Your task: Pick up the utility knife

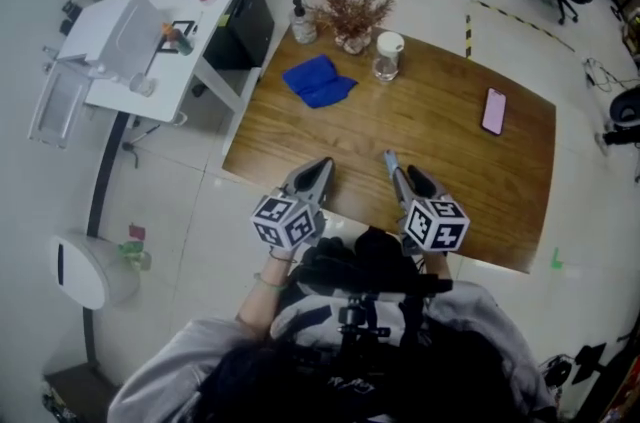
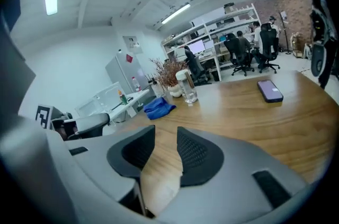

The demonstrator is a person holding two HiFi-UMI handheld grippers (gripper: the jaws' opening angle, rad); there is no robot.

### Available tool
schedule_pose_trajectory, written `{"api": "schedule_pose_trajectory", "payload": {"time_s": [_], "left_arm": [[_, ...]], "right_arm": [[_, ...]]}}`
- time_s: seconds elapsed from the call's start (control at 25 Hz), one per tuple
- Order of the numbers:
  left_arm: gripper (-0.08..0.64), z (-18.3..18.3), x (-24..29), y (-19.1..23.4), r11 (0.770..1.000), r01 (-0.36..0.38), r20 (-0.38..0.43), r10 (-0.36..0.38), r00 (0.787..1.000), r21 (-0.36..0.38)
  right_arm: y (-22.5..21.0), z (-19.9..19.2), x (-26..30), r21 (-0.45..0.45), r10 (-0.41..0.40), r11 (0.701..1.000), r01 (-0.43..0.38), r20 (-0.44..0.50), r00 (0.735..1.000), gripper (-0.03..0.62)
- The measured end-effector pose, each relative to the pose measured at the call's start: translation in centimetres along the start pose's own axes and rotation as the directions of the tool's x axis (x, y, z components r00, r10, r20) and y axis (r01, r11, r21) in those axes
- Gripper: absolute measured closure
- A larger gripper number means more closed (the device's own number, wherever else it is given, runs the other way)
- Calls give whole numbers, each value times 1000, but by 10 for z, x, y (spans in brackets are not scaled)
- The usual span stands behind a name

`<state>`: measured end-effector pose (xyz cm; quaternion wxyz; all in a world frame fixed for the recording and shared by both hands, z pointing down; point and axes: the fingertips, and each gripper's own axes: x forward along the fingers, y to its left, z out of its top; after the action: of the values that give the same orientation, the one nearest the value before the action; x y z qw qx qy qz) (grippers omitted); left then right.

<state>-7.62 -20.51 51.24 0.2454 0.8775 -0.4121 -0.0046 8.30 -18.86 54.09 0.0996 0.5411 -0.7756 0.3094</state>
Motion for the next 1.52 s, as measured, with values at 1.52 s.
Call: {"api": "schedule_pose_trajectory", "payload": {"time_s": [1.52], "left_arm": [[554, -70, -70, -161, 998, -35, 76, 40, 996, -61]], "right_arm": [[18, -25, -180, -112, 141, 985, -127, 119, 983, 583]]}}
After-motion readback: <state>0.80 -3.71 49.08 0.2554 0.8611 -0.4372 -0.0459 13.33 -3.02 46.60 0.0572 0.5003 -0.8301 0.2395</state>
